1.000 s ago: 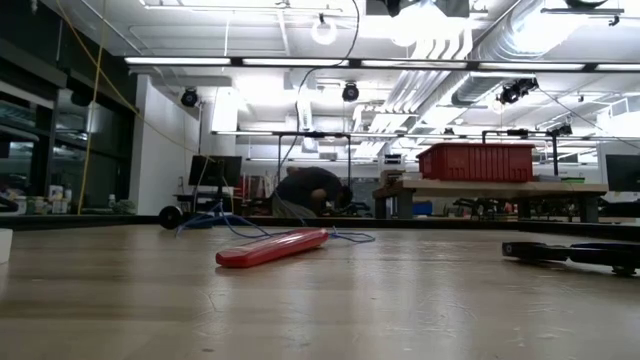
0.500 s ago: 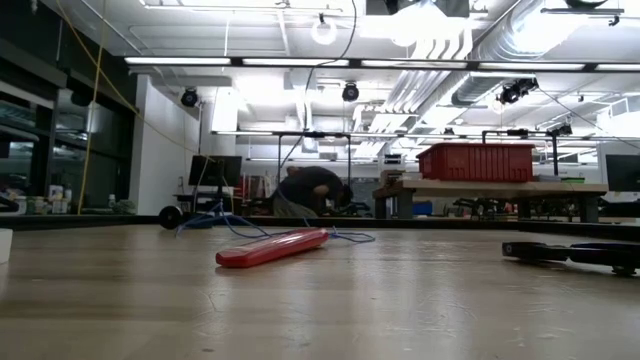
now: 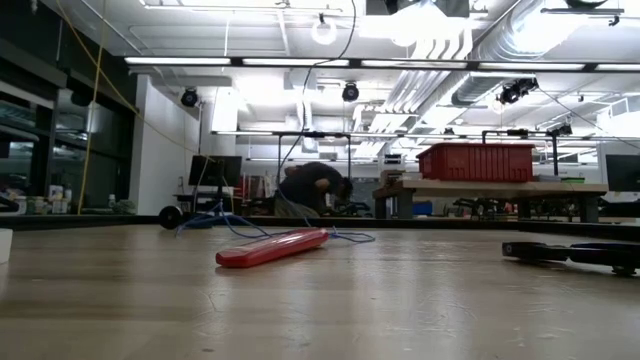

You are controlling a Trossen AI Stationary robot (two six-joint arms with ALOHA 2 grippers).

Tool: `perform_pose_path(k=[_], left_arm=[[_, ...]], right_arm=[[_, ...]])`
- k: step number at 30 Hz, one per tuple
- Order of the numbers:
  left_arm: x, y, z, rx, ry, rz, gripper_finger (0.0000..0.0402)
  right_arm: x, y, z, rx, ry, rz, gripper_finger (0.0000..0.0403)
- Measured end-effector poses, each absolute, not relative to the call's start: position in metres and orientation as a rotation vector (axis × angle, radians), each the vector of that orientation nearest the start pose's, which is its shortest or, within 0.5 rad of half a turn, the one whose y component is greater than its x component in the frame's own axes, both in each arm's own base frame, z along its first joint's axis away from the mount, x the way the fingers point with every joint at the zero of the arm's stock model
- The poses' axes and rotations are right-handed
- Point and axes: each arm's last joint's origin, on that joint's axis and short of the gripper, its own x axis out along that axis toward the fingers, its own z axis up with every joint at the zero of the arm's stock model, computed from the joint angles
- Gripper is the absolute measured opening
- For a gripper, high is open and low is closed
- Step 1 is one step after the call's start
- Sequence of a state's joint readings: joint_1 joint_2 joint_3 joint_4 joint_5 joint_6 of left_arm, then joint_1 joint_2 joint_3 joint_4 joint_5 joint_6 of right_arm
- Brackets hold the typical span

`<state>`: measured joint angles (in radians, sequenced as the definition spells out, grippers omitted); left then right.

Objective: Coil cords
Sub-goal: Coil the blue wire cable onto the black spool

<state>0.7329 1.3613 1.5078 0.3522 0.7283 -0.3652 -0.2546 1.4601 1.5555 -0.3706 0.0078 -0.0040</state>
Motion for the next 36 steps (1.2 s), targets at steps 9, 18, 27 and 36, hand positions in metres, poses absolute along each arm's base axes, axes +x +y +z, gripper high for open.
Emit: perform_pose_path(k=[9, 18, 27, 36], left_arm=[[0.2218, 0.1733, 0.4976, -0.046, -0.362, -0.069, 0.0], [0.2204, 0.1702, 0.5017, -0.062, -0.389, -0.115, 0.0], [0.2185, 0.1724, 0.5019, -0.12, -0.389, -0.115, 0.0], [0.2189, 0.172, 0.5008, -0.105, -0.372, -0.134, 0.0]], right_arm=[[0.3124, -0.0815, 0.4256, 0.031, 0.242, -0.261, 0.0], [0.3127, -0.0816, 0.4271, 0.052, 0.224, -0.264, 0.0], [0.3128, -0.0804, 0.4264, 0.088, 0.228, -0.218, 0.0], [0.3127, -0.0804, 0.4266, 0.068, 0.23, -0.216, 0.0]])
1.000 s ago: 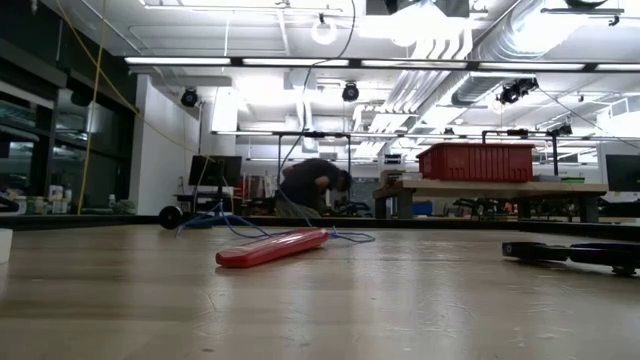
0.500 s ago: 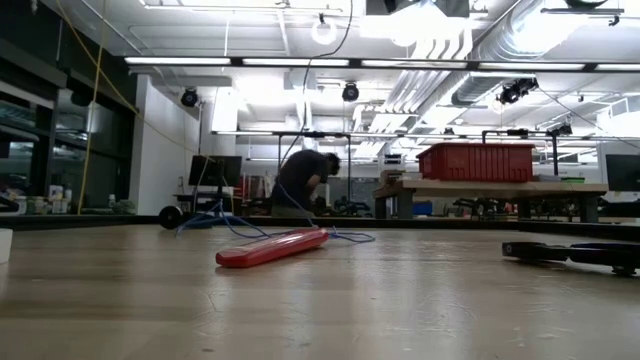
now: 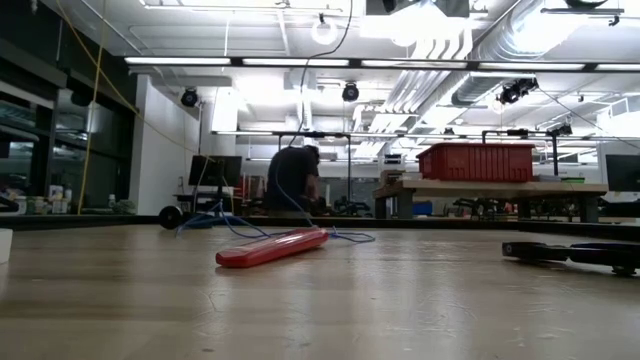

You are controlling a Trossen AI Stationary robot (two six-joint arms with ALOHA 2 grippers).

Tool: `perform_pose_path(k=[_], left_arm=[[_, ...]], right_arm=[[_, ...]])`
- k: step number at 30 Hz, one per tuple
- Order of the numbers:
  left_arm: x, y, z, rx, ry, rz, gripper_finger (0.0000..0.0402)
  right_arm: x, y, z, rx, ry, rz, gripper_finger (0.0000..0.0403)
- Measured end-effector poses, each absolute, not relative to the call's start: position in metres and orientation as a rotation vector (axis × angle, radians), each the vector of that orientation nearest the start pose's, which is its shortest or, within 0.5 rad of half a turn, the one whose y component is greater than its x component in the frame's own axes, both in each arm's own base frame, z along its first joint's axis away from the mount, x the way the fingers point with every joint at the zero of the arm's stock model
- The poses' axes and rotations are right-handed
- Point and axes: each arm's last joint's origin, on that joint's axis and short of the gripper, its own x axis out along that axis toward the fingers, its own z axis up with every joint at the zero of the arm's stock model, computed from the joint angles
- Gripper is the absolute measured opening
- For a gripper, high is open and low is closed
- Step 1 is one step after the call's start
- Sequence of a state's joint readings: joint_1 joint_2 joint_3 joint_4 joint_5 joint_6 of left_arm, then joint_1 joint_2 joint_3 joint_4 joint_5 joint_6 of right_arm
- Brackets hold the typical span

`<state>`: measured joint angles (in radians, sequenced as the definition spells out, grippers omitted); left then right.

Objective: Coil cords
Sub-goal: Coil the blue wire cable onto the black spool

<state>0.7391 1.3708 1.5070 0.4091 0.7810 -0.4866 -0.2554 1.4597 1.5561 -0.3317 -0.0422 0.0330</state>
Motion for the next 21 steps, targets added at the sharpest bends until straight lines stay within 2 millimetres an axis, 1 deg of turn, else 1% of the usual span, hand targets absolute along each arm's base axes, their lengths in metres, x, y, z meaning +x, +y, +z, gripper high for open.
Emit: perform_pose_path(k=[3, 9, 14, 17, 21], left_arm=[[0.219, 0.172, 0.5, -0.12, -0.362, -0.152, 0.0], [0.22, 0.17, 0.5, -0.11, -0.359, -0.167, 0.0], [0.22, 0.17, 0.5, -0.112, -0.357, -0.164, 0.0], [0.217, 0.169, 0.498, -0.129, -0.314, -0.142, 0.0], [0.209, 0.163, 0.494, -0.158, -0.225, -0.106, 0.0]], right_arm=[[0.313, -0.08, 0.427, 0.078, 0.229, -0.217, 0.0], [0.313, -0.08, 0.427, 0.045, 0.232, -0.209, 0.0], [0.313, -0.079, 0.427, 0.041, 0.232, -0.158, 0.0], [0.313, -0.078, 0.427, 0.044, 0.231, -0.131, 0.0], [0.31, -0.076, 0.428, 0.03, 0.236, -0.114, 0.0]])
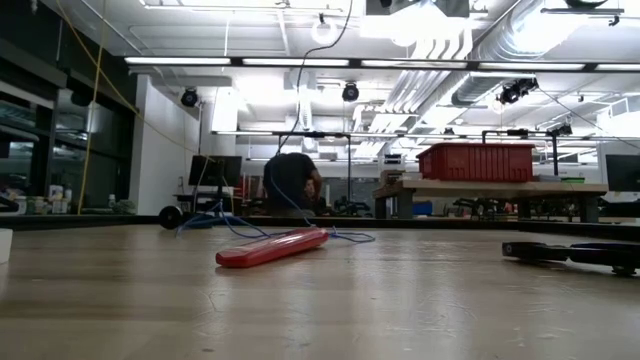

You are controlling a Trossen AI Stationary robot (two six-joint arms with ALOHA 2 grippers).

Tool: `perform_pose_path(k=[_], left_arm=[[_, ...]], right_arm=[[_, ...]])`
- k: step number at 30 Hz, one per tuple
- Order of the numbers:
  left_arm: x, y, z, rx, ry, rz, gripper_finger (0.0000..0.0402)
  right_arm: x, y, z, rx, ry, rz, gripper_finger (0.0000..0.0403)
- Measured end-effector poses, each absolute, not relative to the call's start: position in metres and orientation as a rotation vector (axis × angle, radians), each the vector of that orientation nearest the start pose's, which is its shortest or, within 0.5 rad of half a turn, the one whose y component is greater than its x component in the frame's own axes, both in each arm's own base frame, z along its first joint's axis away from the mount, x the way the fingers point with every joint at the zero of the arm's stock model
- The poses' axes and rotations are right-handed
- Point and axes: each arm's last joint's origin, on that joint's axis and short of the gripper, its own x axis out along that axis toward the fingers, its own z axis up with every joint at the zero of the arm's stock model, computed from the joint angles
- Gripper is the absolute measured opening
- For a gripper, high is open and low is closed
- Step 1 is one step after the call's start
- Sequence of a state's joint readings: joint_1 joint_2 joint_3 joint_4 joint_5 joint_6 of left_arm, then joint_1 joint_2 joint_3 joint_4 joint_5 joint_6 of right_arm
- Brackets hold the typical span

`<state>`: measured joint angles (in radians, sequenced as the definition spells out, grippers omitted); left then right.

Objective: Coil cords
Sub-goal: Coil the blue wire cable onto the black spool

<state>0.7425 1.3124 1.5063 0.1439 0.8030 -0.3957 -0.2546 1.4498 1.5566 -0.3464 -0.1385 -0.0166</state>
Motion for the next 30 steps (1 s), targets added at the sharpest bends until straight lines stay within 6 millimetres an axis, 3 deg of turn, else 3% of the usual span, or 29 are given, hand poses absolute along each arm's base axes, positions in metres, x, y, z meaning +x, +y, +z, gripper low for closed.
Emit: perform_pose_path(k=[5, 11, 16, 21, 30], left_arm=[[0.192, 0.15, 0.491, -0.182, -0.13, -0.029, 0.0], [0.186, 0.144, 0.484, -0.242, -0.044, 0.029, 0.0], [0.197, 0.141, 0.471, -0.334, 0.045, 0.002, 0.0], [0.219, 0.136, 0.46, -0.434, 0.116, -0.142, 0.0], [0.226, 0.132, 0.468, -0.436, 0.05, -0.217, 0.0]], right_arm=[[0.301, -0.073, 0.435, 0.022, 0.218, -0.063, 0.0], [0.292, -0.069, 0.444, -0.006, 0.182, -0.022, 0.0], [0.287, -0.071, 0.451, -0.03, 0.137, -0.026, 0.0], [0.284, -0.077, 0.453, -0.044, 0.13, -0.044, 0.0], [0.282, -0.077, 0.455, -0.08, 0.119, -0.022, 0.0]])
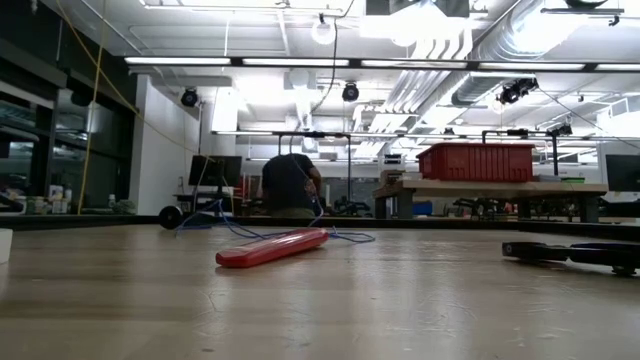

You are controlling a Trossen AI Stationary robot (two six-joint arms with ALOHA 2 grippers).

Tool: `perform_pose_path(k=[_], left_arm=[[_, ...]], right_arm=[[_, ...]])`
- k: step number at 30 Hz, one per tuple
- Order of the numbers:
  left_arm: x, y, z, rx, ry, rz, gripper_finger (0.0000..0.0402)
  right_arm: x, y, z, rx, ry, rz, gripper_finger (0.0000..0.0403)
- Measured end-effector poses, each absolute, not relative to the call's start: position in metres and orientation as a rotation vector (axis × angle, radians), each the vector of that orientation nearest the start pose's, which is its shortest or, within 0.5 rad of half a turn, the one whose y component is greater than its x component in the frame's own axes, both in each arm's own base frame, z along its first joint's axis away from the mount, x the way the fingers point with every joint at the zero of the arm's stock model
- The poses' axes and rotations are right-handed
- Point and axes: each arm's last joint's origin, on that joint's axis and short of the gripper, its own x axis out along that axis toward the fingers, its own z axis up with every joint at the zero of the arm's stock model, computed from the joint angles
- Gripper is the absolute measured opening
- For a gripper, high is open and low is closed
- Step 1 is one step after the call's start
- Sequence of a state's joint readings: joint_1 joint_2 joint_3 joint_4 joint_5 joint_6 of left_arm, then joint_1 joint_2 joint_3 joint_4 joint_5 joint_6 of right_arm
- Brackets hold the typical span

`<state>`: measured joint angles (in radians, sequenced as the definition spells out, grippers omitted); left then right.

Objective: Coil cords
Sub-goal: Coil the blue wire cable onto the black spool

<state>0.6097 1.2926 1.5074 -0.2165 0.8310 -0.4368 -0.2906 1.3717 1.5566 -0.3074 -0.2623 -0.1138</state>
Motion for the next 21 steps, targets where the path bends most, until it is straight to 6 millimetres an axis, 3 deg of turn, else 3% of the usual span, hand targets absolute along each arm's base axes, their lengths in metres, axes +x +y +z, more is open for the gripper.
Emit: perform_pose_path(k=[5, 14, 21], left_arm=[[0.222, 0.138, 0.469, -0.439, 0.04, -0.197, 0.0], [0.204, 0.144, 0.5, -0.377, -0.06, -0.173, 0.0], [0.21, 0.143, 0.482, -0.511, 0.087, -0.206, 0.0]], right_arm=[[0.276, -0.075, 0.459, -0.084, 0.104, -0.021, 0.0], [0.265, -0.071, 0.466, -0.116, 0.092, -0.015, 0.0], [0.261, -0.074, 0.474, -0.134, 0.022, -0.037, 0.0]])
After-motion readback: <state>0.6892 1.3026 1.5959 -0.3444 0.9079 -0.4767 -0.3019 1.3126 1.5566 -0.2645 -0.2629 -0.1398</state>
